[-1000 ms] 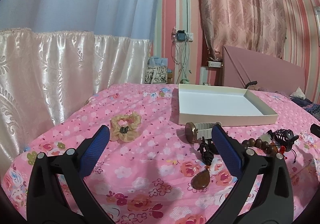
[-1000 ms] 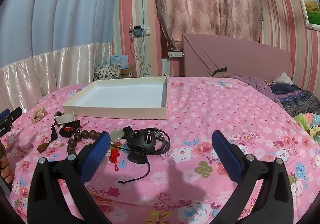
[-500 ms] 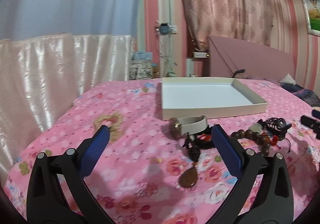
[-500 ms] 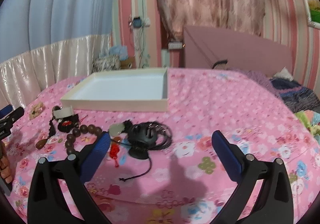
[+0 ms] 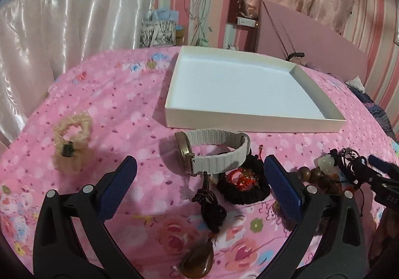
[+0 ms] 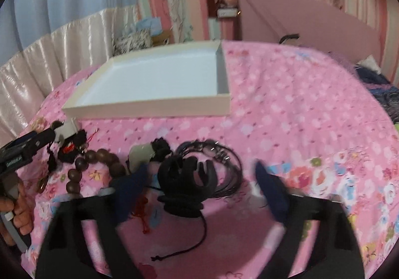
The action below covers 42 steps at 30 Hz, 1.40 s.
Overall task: Organize jewelry
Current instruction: 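Grasp the white-band watch with the left tool while the right tool grasps the black claw clip, then lower the watch into the tray with the left tool while the right tool releases the clip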
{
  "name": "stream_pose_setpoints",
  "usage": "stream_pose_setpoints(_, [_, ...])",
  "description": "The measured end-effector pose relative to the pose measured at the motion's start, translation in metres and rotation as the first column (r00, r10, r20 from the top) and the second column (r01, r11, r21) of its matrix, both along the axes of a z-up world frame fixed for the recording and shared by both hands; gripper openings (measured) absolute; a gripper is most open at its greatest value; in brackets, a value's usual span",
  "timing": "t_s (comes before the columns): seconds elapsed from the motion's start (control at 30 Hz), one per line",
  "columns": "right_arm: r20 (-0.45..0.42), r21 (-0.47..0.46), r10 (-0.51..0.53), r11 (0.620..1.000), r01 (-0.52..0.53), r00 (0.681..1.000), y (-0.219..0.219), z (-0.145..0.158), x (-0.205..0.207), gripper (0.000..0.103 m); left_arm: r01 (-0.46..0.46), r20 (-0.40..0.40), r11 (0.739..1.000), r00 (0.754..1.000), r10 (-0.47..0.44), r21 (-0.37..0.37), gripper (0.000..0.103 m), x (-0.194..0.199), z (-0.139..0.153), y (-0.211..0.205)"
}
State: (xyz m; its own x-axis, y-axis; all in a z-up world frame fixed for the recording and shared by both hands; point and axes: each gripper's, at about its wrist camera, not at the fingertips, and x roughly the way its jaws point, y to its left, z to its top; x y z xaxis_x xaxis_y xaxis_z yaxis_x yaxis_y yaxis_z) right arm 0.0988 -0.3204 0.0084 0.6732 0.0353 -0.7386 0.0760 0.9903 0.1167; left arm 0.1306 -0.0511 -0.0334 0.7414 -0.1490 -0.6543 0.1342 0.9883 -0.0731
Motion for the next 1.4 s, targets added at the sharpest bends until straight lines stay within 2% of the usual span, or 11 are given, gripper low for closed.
stream_pose_setpoints(0.03, [-0.013, 0.011, 0.015, 1.0, -0.015, 1.0, 0.0, -0.004, 0.002, 0.046, 0.003, -0.005, 1.0, 1.0, -0.003, 0.003, 0.1, 0.002, -0.002, -0.002])
stream_pose_setpoints(0.2, [-0.012, 0.09, 0.033, 0.995, -0.032, 0.999, -0.008, -0.005, -0.001, 0.046, 0.011, -0.041, 1.0, 0.999, -0.01, 0.008, 0.1, 0.015, -0.012, -0.008])
stream_pose_setpoints(0.4, [0.145, 0.12, 0.052, 0.99, -0.07, 0.988, -0.015, 0.045, -0.02, 0.046, 0.033, -0.046, 0.998, 0.998, -0.036, -0.059, 0.1, 0.022, -0.009, -0.003])
stream_pose_setpoints(0.53, [0.186, 0.109, 0.057, 0.991, -0.079, 0.981, -0.02, 0.068, -0.013, 0.046, 0.014, -0.047, 1.0, 0.999, -0.015, -0.025, 0.1, 0.037, -0.007, -0.006])
stream_pose_setpoints(0.7, [0.174, 0.128, 0.061, 0.988, -0.084, 0.983, -0.027, 0.071, 0.002, 0.046, 0.1, -0.171, 0.995, 0.98, -0.099, -0.003, 0.087, 0.054, -0.027, -0.022])
stream_pose_setpoints(0.77, [0.17, 0.124, 0.062, 0.989, -0.084, 0.983, -0.028, 0.068, 0.003, 0.046, 0.104, -0.153, 0.995, 0.983, -0.103, -0.003, 0.087, 0.054, -0.025, -0.024])
stream_pose_setpoints(0.9, [0.157, 0.124, 0.067, 0.988, -0.087, 0.985, -0.027, 0.062, 0.004, 0.046, 0.105, -0.148, 0.992, 0.982, -0.114, -0.066, 0.057, 0.057, -0.024, -0.02])
stream_pose_setpoints(0.93, [0.153, 0.122, 0.068, 0.989, -0.087, 0.986, -0.027, 0.061, 0.004, 0.046, 0.112, -0.153, 0.989, 0.98, -0.126, -0.099, 0.046, 0.058, -0.023, -0.017])
stream_pose_setpoints(1.03, [0.151, 0.119, 0.067, 0.989, -0.085, 0.986, -0.028, 0.061, 0.005, 0.046, 0.122, -0.15, 0.982, 0.978, -0.144, -0.147, 0.034, 0.055, -0.019, -0.012])
stream_pose_setpoints(1.27, [0.175, 0.099, 0.083, 0.99, -0.102, 0.981, -0.029, 0.072, 0.017, 0.046, 0.147, 0.003, 0.981, 0.989, -0.148, -0.125, 0.033, 0.023, 0.038, 0.004])
stream_pose_setpoints(1.4, [0.18, 0.118, 0.101, 0.985, -0.123, 0.979, -0.027, 0.077, 0.051, 0.046, 0.142, 0.063, 0.989, 0.988, -0.139, -0.046, 0.033, 0.044, 0.058, -0.005])
